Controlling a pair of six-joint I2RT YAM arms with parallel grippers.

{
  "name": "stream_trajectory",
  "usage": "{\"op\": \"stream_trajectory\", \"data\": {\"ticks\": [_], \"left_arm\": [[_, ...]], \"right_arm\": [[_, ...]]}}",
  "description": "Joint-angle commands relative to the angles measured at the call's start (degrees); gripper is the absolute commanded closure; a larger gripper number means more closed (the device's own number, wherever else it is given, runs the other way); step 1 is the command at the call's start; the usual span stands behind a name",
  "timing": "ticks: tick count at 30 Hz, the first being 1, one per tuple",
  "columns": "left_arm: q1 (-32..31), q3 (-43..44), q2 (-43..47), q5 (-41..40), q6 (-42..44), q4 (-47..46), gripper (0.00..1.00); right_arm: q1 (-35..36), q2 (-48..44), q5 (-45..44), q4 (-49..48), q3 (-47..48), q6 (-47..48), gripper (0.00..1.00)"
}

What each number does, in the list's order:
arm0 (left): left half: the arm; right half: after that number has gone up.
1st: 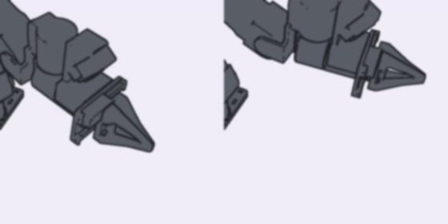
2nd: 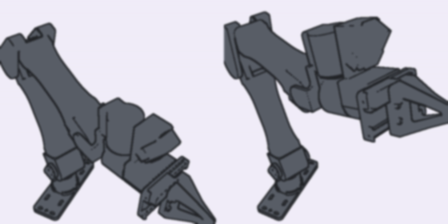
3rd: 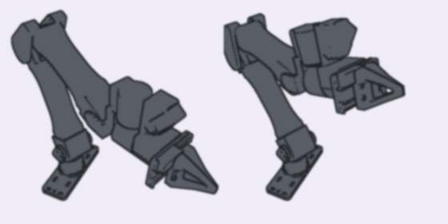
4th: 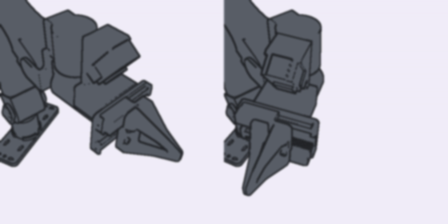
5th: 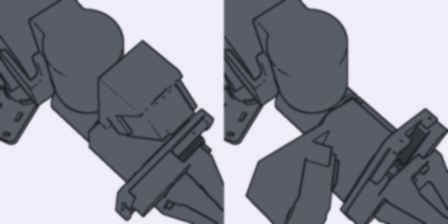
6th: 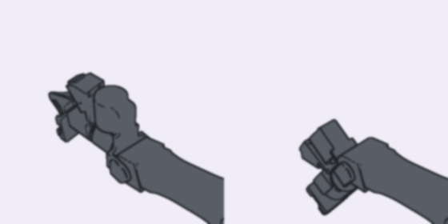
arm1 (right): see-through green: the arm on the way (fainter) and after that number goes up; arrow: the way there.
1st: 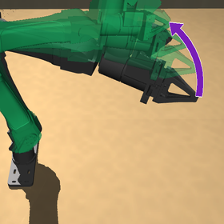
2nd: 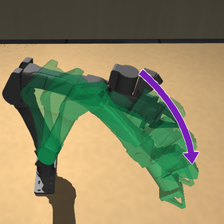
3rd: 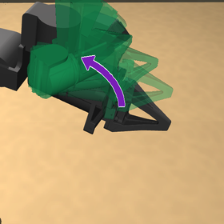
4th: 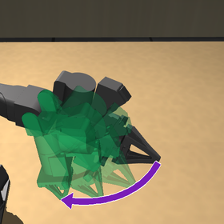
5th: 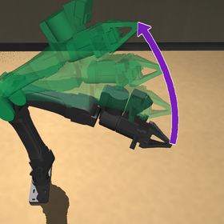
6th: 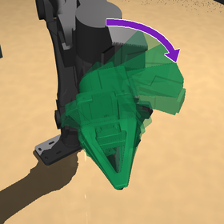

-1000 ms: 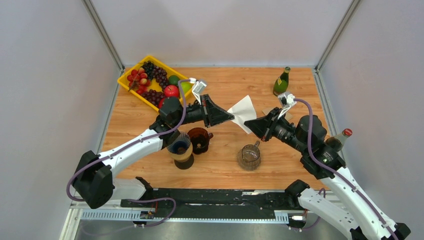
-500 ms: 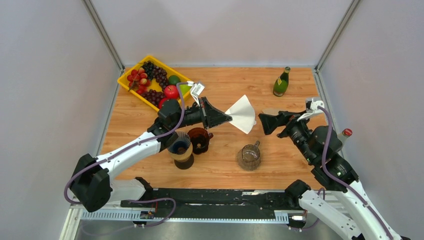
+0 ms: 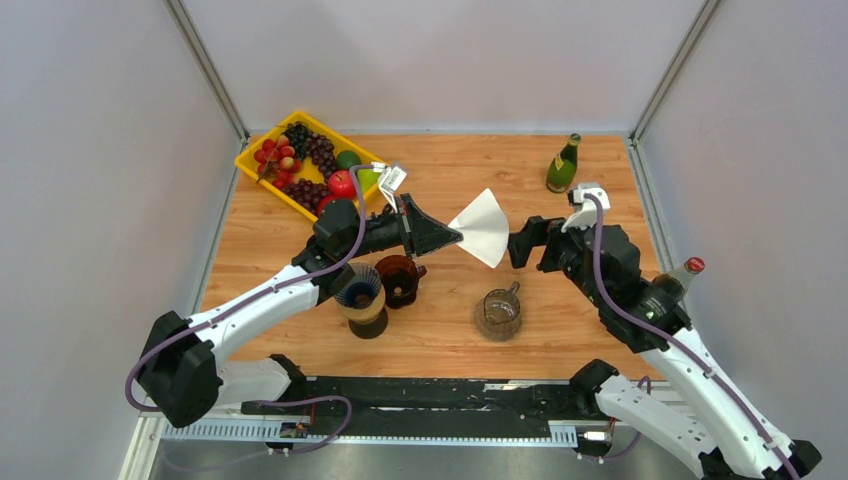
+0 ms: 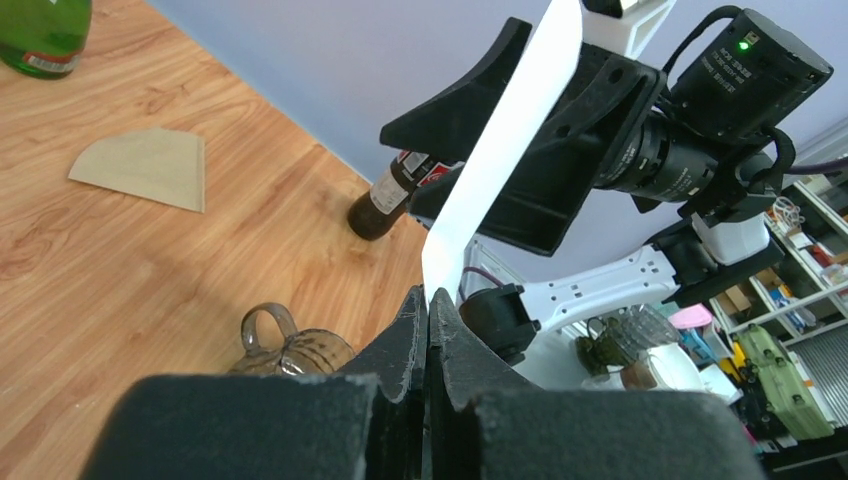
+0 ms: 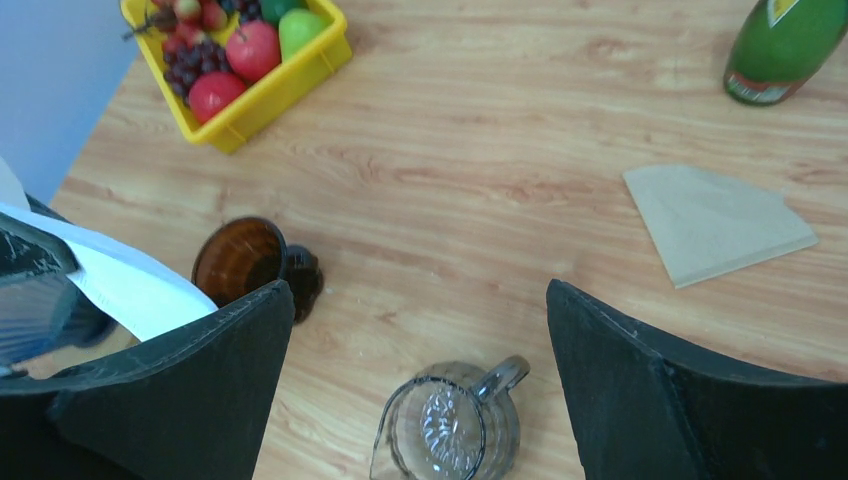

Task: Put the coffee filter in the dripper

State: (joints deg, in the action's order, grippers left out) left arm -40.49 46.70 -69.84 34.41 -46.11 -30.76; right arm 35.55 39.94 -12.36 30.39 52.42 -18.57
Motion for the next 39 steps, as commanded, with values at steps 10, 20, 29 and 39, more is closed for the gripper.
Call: {"op": "stream_trajectory", "data": {"ticks": [10, 20, 29, 39], "left_arm": [[-0.20, 0.97, 1.07, -1.12, 1.56, 1.83, 1.00], [-0.20, 1.59, 0.69, -0.88, 1.91, 2.42, 1.00], [-0.20, 1.64, 0.21, -0.38, 1.97, 2.38, 1.00], [-0.20, 1.44, -0.44, 3.38, -0.37, -1.53, 1.00]], "right_arm": [[0.05, -3.10, 4.56, 0.88, 2.44, 2.96, 0.00], [0.05, -2.33, 8.76, 0.78, 3.06, 3.97, 0.00], [0.05, -2.82, 9.36, 0.11, 3.33, 3.47, 0.00], [0.03, -0.28, 6.40, -3.55, 1.99, -0.59, 0.00]]}}
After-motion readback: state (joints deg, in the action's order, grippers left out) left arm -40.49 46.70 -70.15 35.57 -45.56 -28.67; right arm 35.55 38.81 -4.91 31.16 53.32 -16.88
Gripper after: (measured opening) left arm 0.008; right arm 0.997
